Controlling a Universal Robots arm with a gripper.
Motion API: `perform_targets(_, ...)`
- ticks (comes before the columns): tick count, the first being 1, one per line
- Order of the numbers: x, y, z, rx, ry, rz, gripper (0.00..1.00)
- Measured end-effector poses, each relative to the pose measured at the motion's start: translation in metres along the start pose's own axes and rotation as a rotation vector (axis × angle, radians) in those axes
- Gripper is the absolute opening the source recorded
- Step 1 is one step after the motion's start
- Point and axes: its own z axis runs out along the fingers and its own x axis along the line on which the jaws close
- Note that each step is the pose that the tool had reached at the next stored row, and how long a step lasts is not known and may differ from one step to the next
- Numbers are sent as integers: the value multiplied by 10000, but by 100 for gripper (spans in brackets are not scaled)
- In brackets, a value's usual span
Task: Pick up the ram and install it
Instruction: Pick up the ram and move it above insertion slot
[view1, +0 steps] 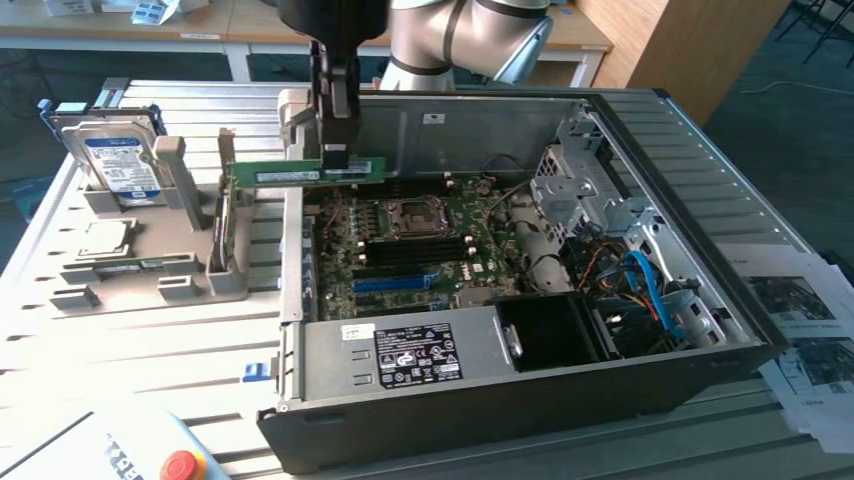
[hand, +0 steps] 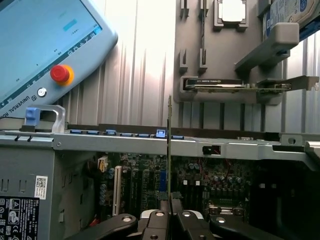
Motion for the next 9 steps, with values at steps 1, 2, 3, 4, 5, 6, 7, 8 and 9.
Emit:
perform_targets(1, 3, -11, -1, -2, 0, 0, 12)
perform_targets(2, 5, -22, -1, -2, 1, 0, 12)
perform_targets(3, 8, -33, -1, -2, 0, 0, 12)
perform_targets(4, 11, -44, -2, -3, 0, 0, 12)
perform_targets(5, 14, -56, -2, -4, 0, -1, 12)
perform_targets(6, 17, -67, -3, -5, 1, -1, 12)
perform_targets(7, 20, -77, -3, -6, 0, 0, 12)
perform_targets(8, 22, -88, -3, -6, 0, -1, 12)
perform_targets(9, 25, -99, -4, -7, 0, -1, 12)
